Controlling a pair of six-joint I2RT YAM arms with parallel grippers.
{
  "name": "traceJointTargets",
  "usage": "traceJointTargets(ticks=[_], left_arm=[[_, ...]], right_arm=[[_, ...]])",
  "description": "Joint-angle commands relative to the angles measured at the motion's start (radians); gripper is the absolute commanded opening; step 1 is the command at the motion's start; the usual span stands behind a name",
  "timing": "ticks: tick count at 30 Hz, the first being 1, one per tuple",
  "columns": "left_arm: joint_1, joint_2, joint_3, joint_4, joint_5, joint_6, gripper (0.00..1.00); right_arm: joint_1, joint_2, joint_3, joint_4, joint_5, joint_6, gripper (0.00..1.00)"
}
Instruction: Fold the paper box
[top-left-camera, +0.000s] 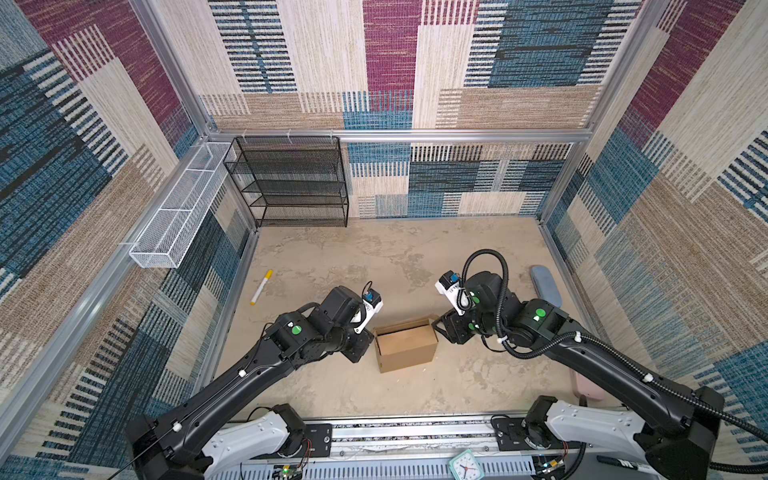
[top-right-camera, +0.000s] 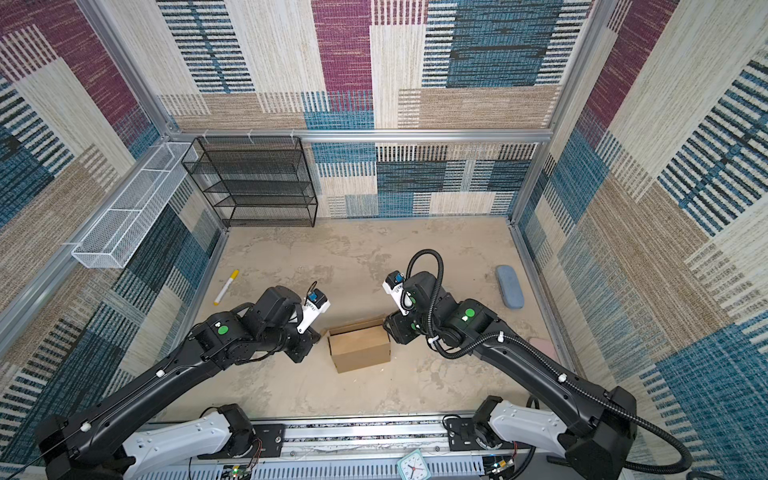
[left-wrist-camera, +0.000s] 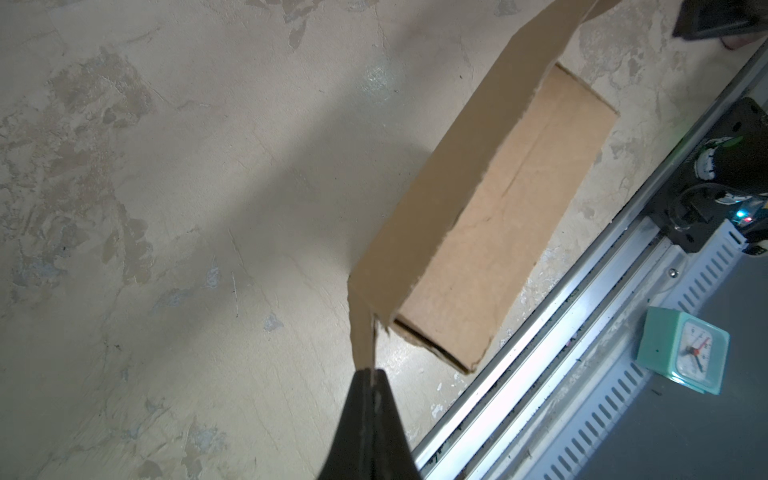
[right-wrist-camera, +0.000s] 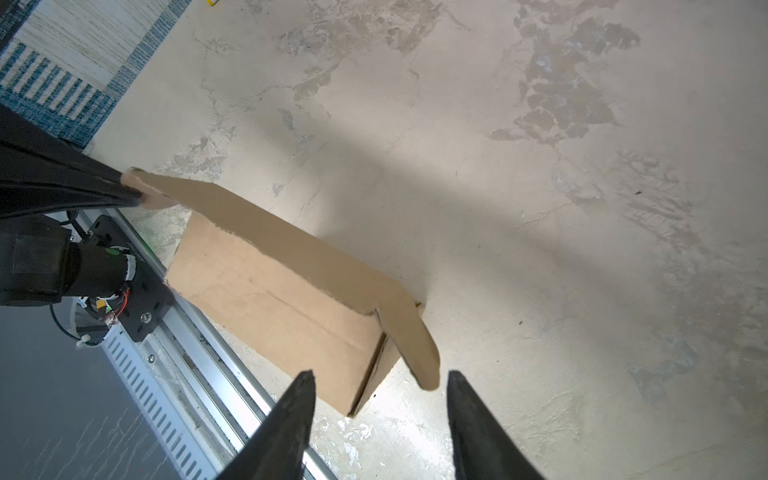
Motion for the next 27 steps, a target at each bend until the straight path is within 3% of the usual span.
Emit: traceJointTargets(ticks=[1, 11, 27], left_arm=[[0.002, 0.003, 0.009, -0.006, 0.002, 0.019, 0.0], [0.002, 0.011, 0.011, -0.011, -0.001, 0.021, 0.0], [0.002, 0.026, 0.017, -0.011, 0.001, 0.024, 0.0]], right_arm=[[-0.004, 0.003, 0.003, 0.051, -0.007, -0.023, 0.52], [-0.002, 0.005, -0.018, 0.096, 0.016, -0.033, 0.5], [-0.003, 0.046, -0.031, 0.099, -0.014, -0.022, 0.31]])
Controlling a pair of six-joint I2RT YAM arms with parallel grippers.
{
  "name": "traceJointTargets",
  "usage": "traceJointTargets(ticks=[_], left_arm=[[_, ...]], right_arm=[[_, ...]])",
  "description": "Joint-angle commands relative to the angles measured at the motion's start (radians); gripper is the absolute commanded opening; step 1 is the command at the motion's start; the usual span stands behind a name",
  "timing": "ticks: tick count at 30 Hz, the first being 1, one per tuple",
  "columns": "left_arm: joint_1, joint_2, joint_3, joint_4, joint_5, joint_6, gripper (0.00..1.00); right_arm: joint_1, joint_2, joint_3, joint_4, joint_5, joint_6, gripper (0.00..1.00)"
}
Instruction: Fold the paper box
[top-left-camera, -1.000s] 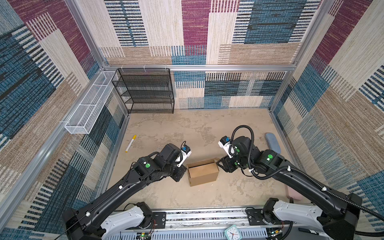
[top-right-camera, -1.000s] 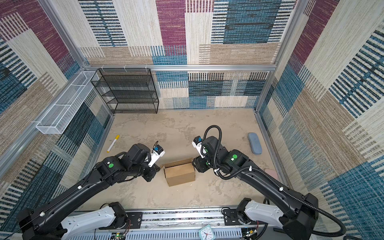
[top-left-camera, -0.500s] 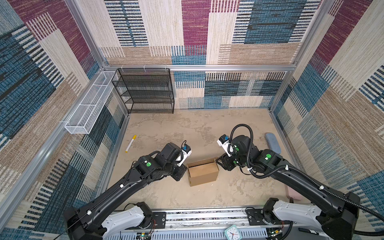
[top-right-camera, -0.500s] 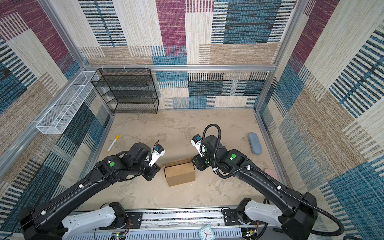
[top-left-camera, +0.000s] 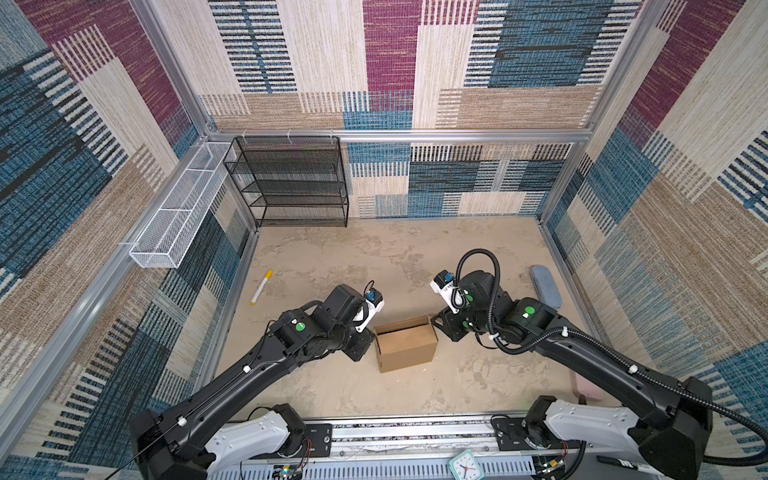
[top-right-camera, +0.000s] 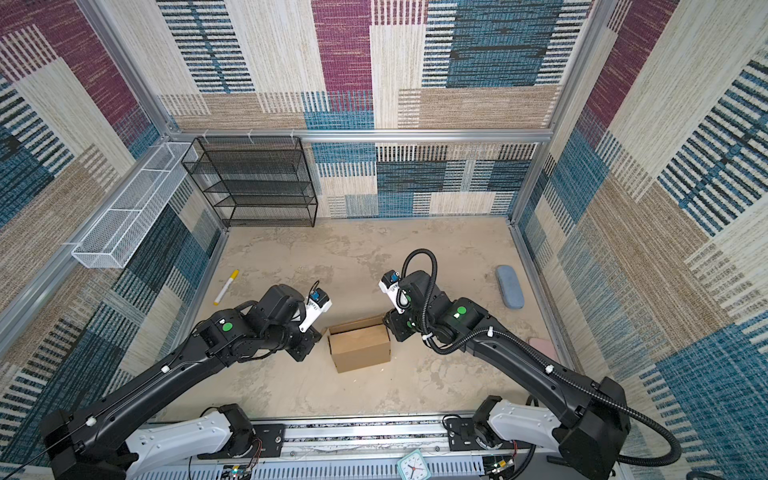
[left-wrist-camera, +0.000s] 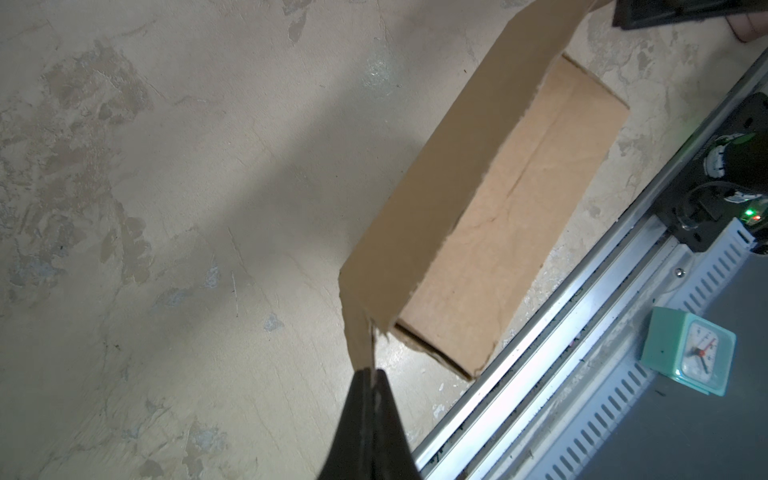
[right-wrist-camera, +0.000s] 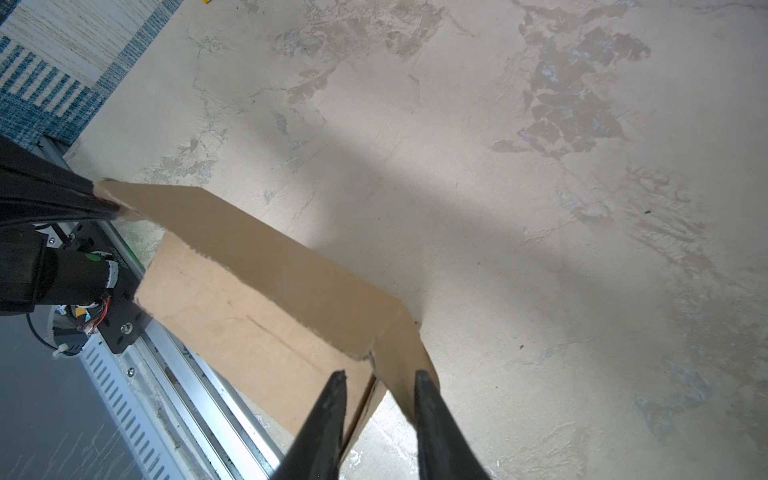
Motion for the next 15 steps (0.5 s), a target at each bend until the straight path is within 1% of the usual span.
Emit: traceJointTargets(ticks=[1, 5, 15], left_arm=[[0.002, -0.002, 0.009, -0.009, 0.002, 0.021, 0.0], [0.002, -0.001, 0.008, -0.008, 0.002, 0.021, 0.0], [0.002, 0.0, 0.012, -0.012, 0.012, 0.012, 0.0]], right_arm=[[0.001, 0.001, 0.001, 0.022, 0.0, 0.003, 0.3], [0.001, 0.002, 0.001, 0.018, 0.005, 0.0, 0.28], [0.0, 0.001, 0.01, 0.005, -0.004, 0.008, 0.1]])
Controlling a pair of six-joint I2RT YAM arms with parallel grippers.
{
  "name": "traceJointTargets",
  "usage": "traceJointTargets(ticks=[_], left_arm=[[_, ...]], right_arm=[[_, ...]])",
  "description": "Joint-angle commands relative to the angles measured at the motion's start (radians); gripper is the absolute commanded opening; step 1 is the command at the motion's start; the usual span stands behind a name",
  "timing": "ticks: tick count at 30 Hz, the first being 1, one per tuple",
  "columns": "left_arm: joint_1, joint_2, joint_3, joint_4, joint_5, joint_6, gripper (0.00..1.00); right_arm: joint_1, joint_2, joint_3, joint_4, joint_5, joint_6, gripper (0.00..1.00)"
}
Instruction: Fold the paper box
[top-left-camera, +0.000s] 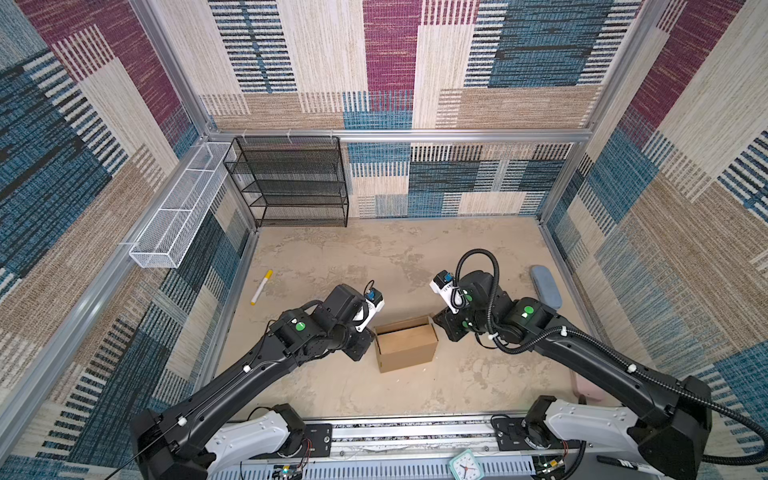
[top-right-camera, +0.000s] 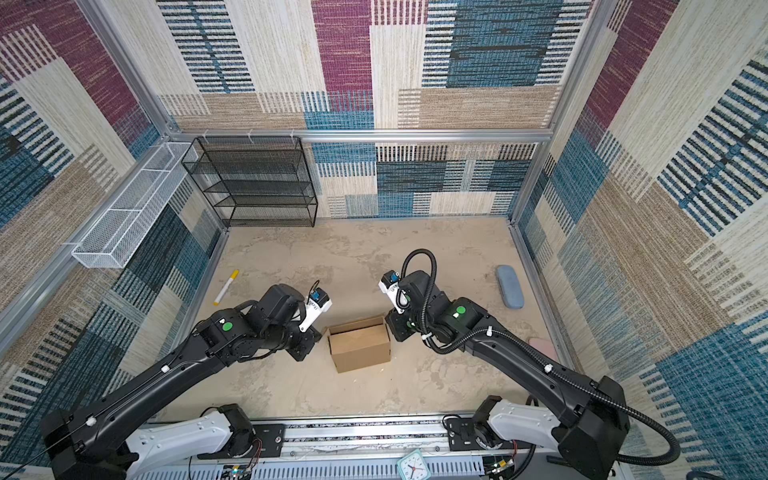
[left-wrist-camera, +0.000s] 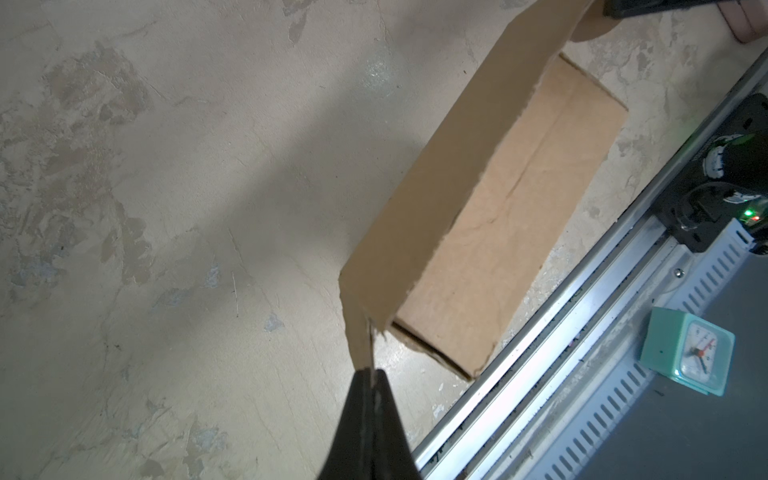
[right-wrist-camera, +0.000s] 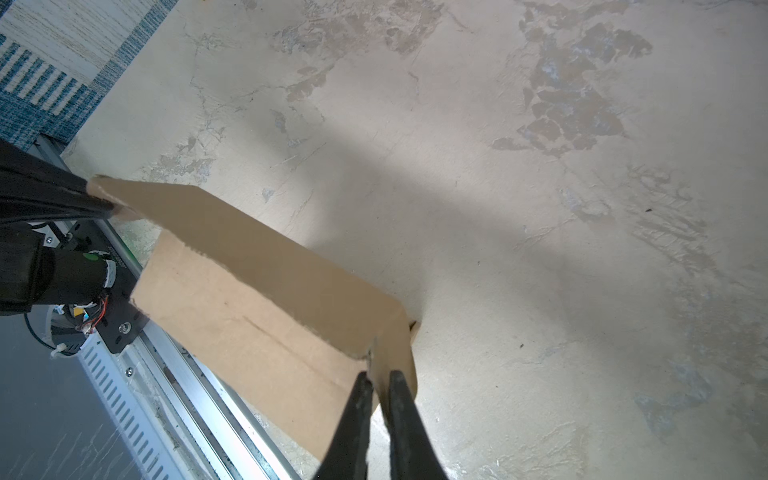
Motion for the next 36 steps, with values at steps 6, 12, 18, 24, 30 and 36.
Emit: traceJointTargets(ticks=[6, 12, 18, 24, 30, 36], left_arm=[[0.002, -0.011, 0.009, -0.008, 0.061, -0.055, 0.0], [0.0, -0.013, -0.003, 0.008, 0.117, -0.166, 0.0], [-0.003, 0.008, 0.005, 0.013, 0.149, -0.249, 0.0], [-0.01, -0.018, 0.005, 0.014, 0.156, -0.305, 0.0], [-0.032, -0.021, -0.016, 0.024, 0.154, -0.346, 0.0], [-0.043, -0.009, -0.005, 0.048, 0.167, -0.403, 0.0]], right_arm=[[0.004, -0.016, 0.025, -0.005, -0.053, 0.045, 0.0], [0.025, -0.036, 0.023, -0.002, -0.117, 0.107, 0.0], [0.061, -0.034, -0.001, -0.006, -0.111, 0.145, 0.0], [0.07, -0.056, -0.025, -0.002, -0.116, 0.18, 0.0], [0.079, -0.075, -0.042, 0.015, -0.139, 0.209, 0.0], [0.095, -0.067, -0.052, 0.023, -0.137, 0.229, 0.0]])
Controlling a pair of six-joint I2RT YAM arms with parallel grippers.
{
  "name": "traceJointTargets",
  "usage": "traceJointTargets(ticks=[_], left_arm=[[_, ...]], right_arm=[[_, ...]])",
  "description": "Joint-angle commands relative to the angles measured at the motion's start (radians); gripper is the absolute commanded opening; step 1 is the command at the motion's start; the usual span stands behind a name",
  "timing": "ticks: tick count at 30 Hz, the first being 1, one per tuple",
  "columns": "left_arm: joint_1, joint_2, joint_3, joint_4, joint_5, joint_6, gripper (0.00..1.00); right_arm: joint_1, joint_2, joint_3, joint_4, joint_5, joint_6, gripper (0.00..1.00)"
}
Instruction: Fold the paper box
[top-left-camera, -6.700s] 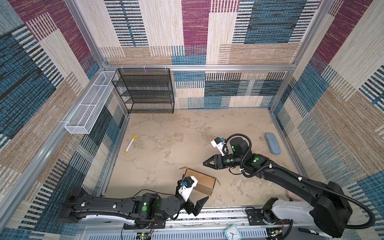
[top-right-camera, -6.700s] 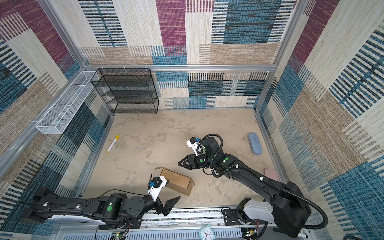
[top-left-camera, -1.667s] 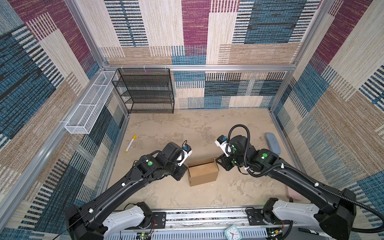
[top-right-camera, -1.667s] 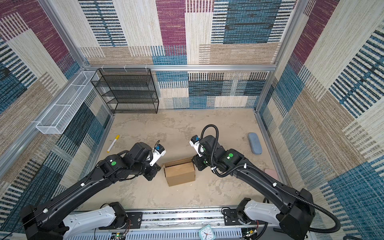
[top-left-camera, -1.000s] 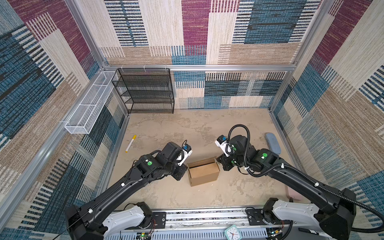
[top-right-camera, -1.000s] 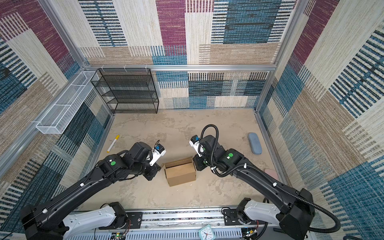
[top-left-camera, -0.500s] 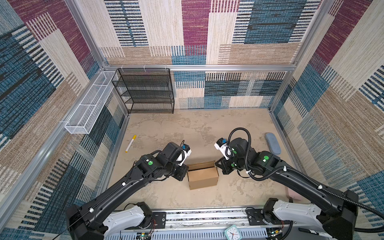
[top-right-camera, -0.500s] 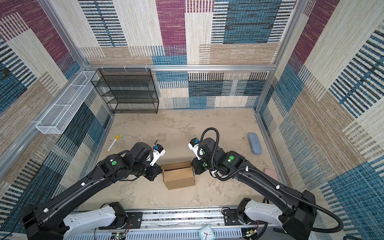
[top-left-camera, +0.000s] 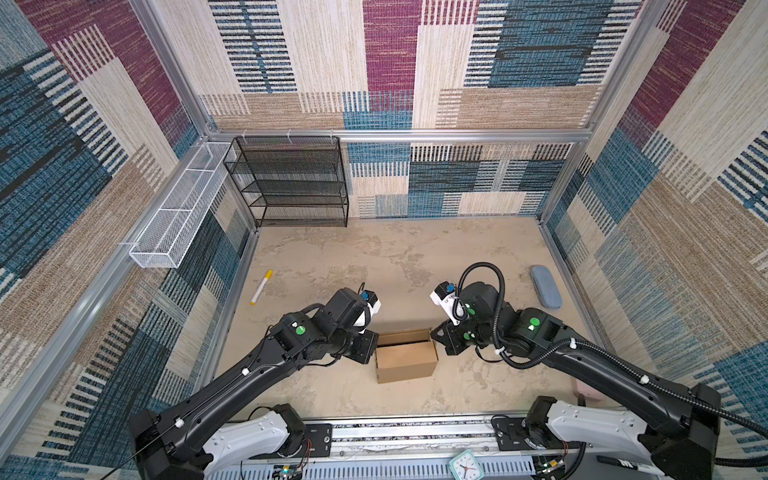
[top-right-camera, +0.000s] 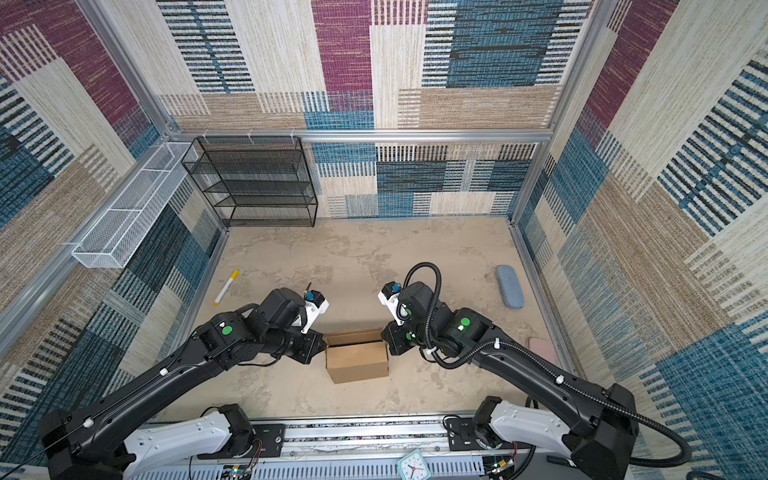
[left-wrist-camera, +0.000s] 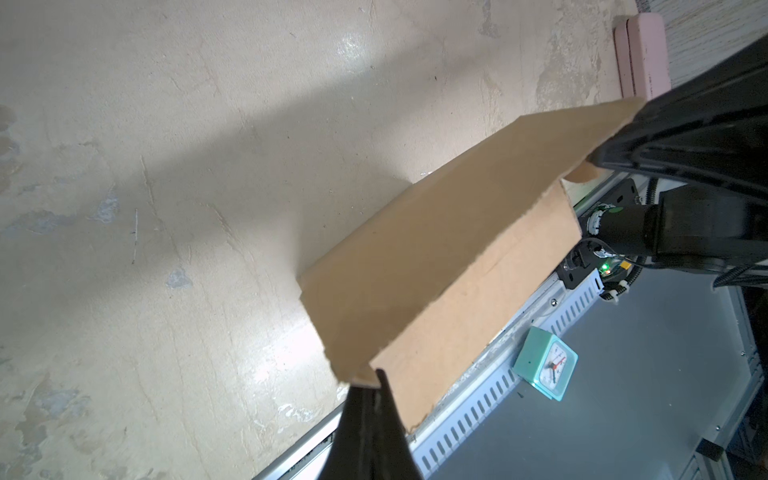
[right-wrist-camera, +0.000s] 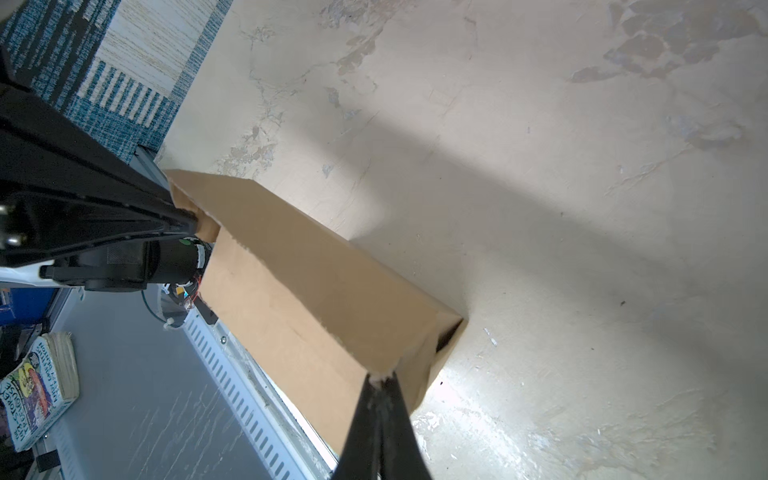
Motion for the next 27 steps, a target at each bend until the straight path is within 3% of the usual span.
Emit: traceJointTargets(ticks=[1, 17, 27], left_arm=[[-0.005, 0.0, 0.012, 0.047, 0.051, -0.055, 0.0], [-0.006, -0.07, -0.069, 0.184, 0.176, -0.243, 0.0], [-0.008, -0.097, -0.08, 0.21, 0.171, -0.299, 0.0]], right_arm=[[0.011, 0.004, -0.004, 0.039, -0.051, 0.023, 0.0], [0.023, -0.012, 0.009, 0.027, -0.062, 0.053, 0.0], [0.038, -0.027, 0.0, 0.027, -0.059, 0.08, 0.0]])
